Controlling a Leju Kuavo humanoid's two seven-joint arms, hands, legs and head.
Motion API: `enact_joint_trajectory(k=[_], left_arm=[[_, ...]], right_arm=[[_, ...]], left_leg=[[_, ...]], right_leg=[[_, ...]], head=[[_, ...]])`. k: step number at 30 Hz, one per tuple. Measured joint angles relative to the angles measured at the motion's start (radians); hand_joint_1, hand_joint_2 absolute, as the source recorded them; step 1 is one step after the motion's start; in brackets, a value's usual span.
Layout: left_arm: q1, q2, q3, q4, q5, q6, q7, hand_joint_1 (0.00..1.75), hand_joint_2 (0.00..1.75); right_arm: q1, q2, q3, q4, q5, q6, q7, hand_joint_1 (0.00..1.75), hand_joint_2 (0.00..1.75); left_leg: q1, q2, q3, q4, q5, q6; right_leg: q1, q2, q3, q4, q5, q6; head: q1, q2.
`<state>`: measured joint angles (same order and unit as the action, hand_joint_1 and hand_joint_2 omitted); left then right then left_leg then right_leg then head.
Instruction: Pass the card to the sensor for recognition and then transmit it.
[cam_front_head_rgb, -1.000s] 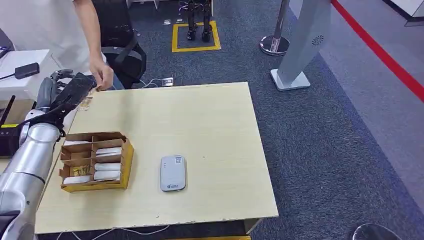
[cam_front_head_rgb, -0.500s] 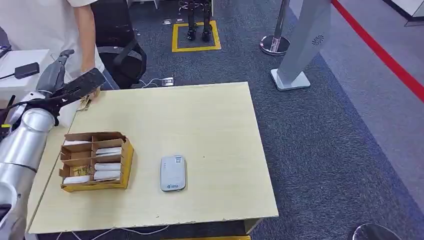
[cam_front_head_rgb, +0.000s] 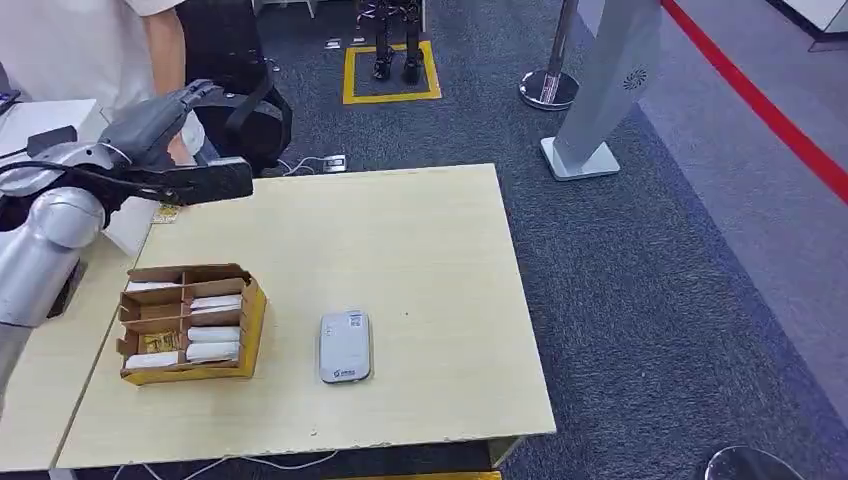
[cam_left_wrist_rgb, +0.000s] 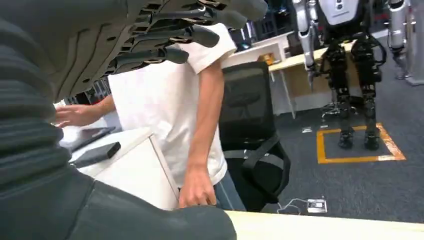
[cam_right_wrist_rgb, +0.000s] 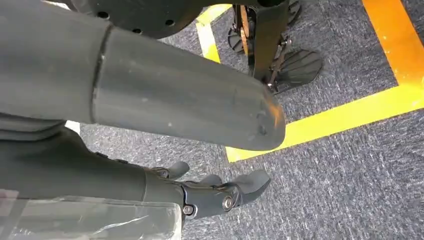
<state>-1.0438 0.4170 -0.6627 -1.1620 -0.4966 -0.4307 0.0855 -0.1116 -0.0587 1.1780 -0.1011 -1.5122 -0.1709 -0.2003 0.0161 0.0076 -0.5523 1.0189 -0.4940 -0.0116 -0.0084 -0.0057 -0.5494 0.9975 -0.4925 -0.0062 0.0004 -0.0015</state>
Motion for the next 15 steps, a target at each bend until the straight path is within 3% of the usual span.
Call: enact_joint_trajectory(k=[7,15], left_arm=[[0.056,0.14,-0.055,-0.144,0.103,0.008,0.019,0.0,1.75],[0.199,0.289,-0.065,-0.302,0.143,0.06,0.031,0.0,1.75]], right_arm=[[0.005,0.0,0.002,0.0,-0.026,-0.003,-0.001,0.0,0.0],[0.009,0.001,0.023,0.001,-0.052,-0.004,0.0,0.0,0.0]], left_leg=[[0.0,0.001,0.0,0.0,0.0,0.0],[0.0,0.002,0.0,-0.001,0.0,0.0]], right_leg=[[0.0,0.002,0.0,0.0,0.0,0.0],[0.0,0.002,-0.001,0.0,0.0,0.0]], head=[[0.0,0.0],[0.0,0.0]])
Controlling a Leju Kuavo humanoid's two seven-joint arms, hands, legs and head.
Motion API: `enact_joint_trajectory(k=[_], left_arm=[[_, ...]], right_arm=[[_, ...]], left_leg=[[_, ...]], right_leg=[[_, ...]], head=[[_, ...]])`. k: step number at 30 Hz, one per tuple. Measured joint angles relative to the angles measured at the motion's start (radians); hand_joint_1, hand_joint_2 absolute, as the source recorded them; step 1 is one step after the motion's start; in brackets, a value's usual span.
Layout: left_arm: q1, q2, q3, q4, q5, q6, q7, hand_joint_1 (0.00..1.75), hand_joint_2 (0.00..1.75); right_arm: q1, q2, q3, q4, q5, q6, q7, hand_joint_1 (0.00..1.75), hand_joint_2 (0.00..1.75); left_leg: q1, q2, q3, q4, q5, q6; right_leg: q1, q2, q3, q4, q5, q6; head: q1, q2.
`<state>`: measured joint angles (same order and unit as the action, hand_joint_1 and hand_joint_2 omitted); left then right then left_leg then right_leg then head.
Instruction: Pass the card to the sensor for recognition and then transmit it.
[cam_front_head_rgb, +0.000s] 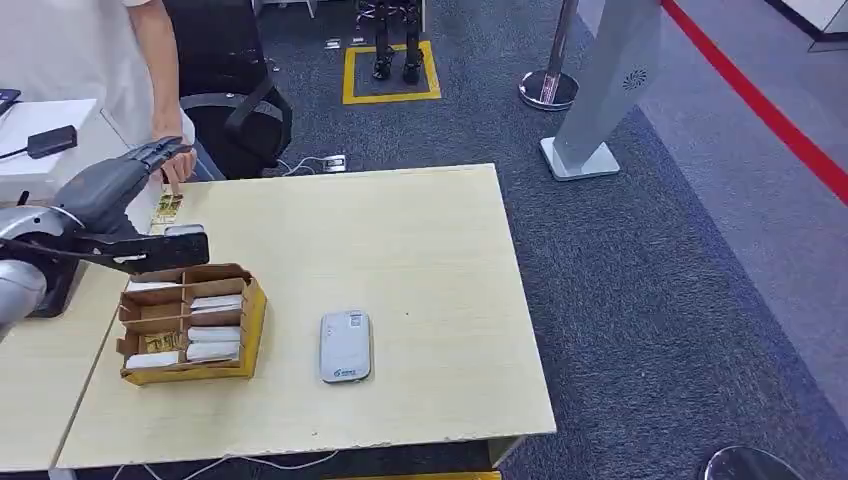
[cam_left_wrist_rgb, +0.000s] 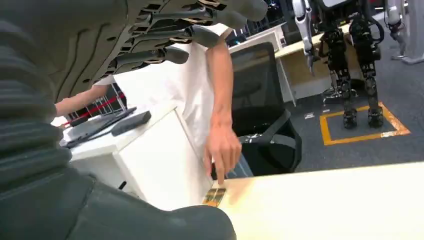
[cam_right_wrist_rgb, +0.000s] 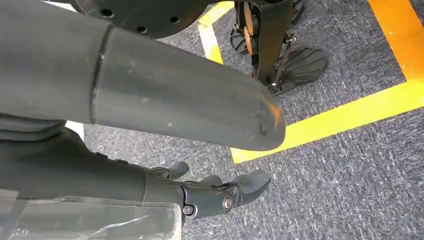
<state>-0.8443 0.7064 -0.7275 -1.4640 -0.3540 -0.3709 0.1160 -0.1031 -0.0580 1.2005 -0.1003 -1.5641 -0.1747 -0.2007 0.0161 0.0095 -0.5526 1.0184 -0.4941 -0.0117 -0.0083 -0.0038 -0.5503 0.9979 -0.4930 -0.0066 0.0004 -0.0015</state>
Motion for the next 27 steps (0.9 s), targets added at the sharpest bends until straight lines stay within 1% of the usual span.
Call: enact_joint_trajectory(k=[3,9,15,21,27], left_arm=[[0.057,0.025,0.005,-0.034,0.008,0.036,-0.001,0.0,1.75],[0.172,0.068,0.053,-0.107,0.054,0.053,-0.014,0.0,1.75],[0.328,0.117,0.147,-0.2,0.057,0.068,-0.019,0.0,1.75],[0.502,0.161,0.278,-0.283,0.044,0.069,-0.013,0.0,1.75],[0.654,0.17,0.395,-0.351,0.018,0.077,-0.005,0.0,1.75]], right_arm=[[0.0,0.0,0.007,0.0,-0.007,0.0,-0.001,0.0,0.0],[0.0,0.0,0.013,0.001,-0.007,0.0,-0.004,0.0,0.0],[0.0,0.0,0.013,0.001,-0.007,-0.002,0.0,0.0,0.0],[0.002,0.0,0.013,0.001,-0.007,-0.005,-0.002,0.0,0.0],[0.001,0.0,0.013,0.005,-0.007,-0.003,-0.008,0.0,0.0]], left_leg=[[0.0,0.0,0.0,0.0,0.0,0.0],[0.0,0.0,0.0,0.0,0.0,0.0],[0.0,0.001,-0.001,0.0,0.0,0.0],[0.0,0.002,0.0,0.0,-0.001,0.0],[0.0,0.002,-0.001,0.0,-0.001,0.0]], right_leg=[[0.0,0.0,0.0,0.0,0.0,0.0],[0.0,0.0,0.0,0.0,0.0,0.0],[0.0,0.0,-0.001,0.0,0.0,0.0],[0.0,0.001,-0.001,0.0,0.0,0.0],[0.0,0.001,-0.001,0.0,0.0,0.0]], head=[[0.0,0.0],[0.0,0.0],[0.0,0.0],[0.0,0.0],[0.0,0.0]])
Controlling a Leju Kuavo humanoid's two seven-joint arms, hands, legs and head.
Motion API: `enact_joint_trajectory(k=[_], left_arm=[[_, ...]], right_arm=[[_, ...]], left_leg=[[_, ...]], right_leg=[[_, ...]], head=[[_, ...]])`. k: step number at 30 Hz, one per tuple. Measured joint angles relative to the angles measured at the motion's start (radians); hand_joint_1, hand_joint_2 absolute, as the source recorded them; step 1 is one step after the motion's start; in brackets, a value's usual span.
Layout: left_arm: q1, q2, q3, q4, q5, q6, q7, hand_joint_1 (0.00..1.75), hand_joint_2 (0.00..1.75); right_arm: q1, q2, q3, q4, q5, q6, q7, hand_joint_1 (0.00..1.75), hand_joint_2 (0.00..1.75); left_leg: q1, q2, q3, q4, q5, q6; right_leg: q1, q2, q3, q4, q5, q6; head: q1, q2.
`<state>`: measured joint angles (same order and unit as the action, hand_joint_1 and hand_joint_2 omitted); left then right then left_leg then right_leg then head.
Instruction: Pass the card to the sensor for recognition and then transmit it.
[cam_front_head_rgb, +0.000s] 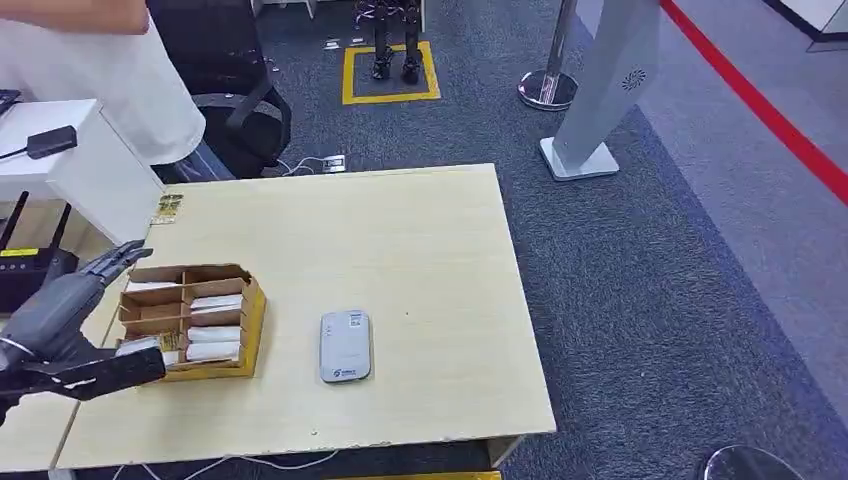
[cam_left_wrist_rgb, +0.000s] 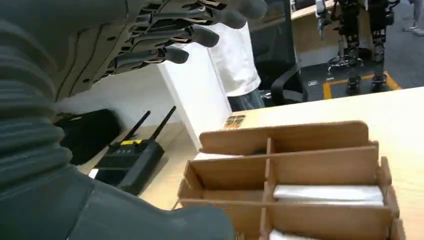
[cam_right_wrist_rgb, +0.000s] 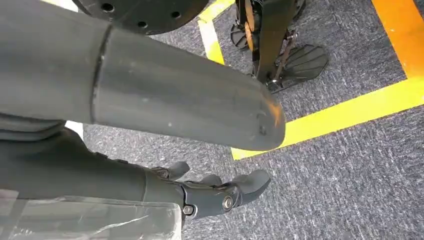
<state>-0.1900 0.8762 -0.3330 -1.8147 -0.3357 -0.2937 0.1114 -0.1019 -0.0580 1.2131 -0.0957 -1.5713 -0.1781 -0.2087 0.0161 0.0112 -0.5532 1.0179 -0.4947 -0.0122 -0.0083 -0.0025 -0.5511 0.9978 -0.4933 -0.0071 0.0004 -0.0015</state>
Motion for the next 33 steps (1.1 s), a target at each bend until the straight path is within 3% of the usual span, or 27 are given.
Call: enact_joint_trajectory(k=[8,15,20,26,33], left_arm=[[0.176,-0.009,0.124,-0.08,-0.035,0.002,-0.008,0.0,1.75],[0.245,-0.011,0.168,-0.112,-0.046,-0.001,-0.008,0.0,1.75],[0.314,-0.034,0.199,-0.125,-0.132,0.014,0.003,0.0,1.75],[0.325,-0.066,0.201,-0.101,-0.226,0.023,0.015,0.0,1.75],[0.296,-0.098,0.199,-0.041,-0.251,0.02,0.013,0.0,1.75]], right_arm=[[0.0,0.0,-0.003,0.003,0.0,-0.002,-0.002,0.0,0.0],[0.0,0.0,-0.009,0.003,0.0,-0.007,-0.002,0.0,0.0],[0.0,0.0,-0.011,0.003,0.0,-0.007,-0.001,0.0,0.0],[-0.001,0.0,-0.008,0.003,0.0,-0.007,0.005,0.0,0.0],[-0.002,0.0,0.0,0.003,0.0,-0.007,0.008,0.0,0.0]], left_leg=[[0.0,0.0,0.0,0.0,0.0,0.0],[0.001,0.0,0.0,0.0,0.0,0.0],[0.001,-0.001,0.0,0.0,0.0,0.0],[0.001,-0.002,0.0,0.0,0.0,0.0],[0.001,-0.002,0.0,0.0,0.0,0.0]], right_leg=[[0.0,0.0,0.0,0.0,0.0,0.0],[0.0,0.0,0.0,0.0,0.0,0.0],[0.0,-0.001,0.0,0.0,0.0,0.0],[0.0,-0.002,0.0,0.0,0.0,-0.001],[0.001,-0.002,0.0,0.0,0.0,-0.001]], head=[[0.0,0.0],[0.0,0.0],[0.0,0.0],[0.0,0.0],[0.0,0.0]])
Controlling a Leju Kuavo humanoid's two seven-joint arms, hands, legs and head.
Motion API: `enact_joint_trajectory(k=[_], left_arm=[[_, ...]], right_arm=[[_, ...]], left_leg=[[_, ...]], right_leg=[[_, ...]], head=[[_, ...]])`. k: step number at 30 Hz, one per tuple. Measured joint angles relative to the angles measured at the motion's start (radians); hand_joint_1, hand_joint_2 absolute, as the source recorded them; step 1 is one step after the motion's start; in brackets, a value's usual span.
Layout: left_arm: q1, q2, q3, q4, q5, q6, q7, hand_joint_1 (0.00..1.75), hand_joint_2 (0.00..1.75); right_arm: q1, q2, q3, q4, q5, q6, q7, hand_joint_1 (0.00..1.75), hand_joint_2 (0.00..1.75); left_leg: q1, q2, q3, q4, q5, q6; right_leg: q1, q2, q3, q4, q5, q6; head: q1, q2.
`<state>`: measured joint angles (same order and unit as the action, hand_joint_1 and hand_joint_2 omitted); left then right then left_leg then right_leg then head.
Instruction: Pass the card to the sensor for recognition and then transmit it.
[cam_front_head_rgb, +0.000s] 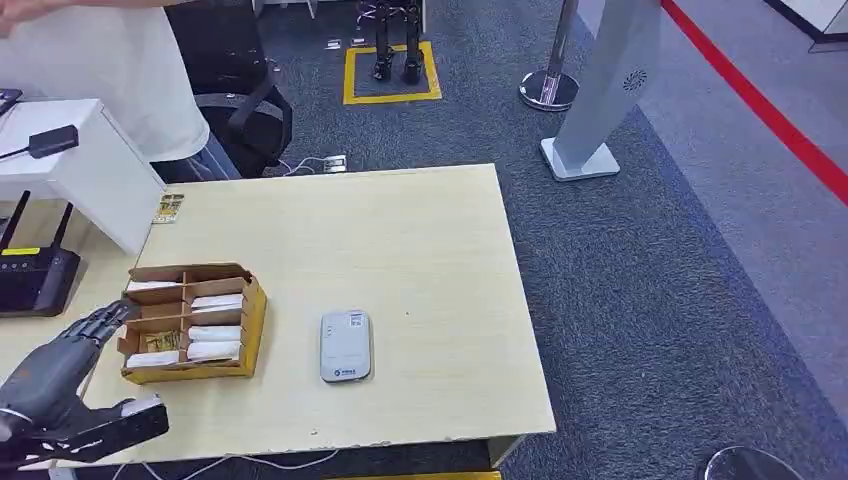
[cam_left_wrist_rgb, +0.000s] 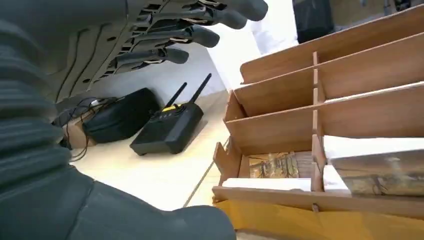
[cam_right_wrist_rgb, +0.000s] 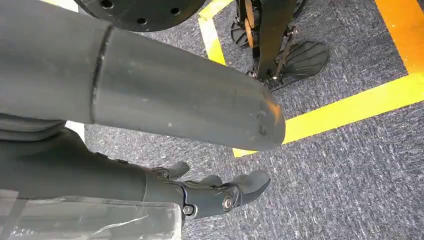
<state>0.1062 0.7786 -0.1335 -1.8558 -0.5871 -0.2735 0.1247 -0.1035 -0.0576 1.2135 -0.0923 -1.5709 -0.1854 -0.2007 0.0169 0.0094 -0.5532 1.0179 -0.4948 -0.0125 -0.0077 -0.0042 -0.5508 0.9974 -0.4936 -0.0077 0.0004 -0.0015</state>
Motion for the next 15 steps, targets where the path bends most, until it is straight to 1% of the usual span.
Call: enact_joint_trajectory(k=[6,15], left_arm=[[-0.066,-0.037,-0.018,0.068,-0.018,-0.006,-0.014,0.0,1.75],[-0.149,-0.072,-0.067,0.144,-0.021,-0.01,-0.021,0.0,1.75]], right_arm=[[-0.002,0.0,0.011,0.0,0.0,0.0,0.001,0.0,0.0],[-0.004,0.0,0.025,0.0,0.0,0.0,0.001,0.0,0.0]], left_leg=[[0.0,0.0,0.0,0.0,0.0,0.0],[0.0,0.0,0.0,0.0,0.0,0.0]], right_leg=[[0.0,0.0,0.0,0.0,0.0,0.0],[0.0,0.0,0.0,0.0,0.0,0.0]], head=[[0.0,0.0],[0.0,0.0]])
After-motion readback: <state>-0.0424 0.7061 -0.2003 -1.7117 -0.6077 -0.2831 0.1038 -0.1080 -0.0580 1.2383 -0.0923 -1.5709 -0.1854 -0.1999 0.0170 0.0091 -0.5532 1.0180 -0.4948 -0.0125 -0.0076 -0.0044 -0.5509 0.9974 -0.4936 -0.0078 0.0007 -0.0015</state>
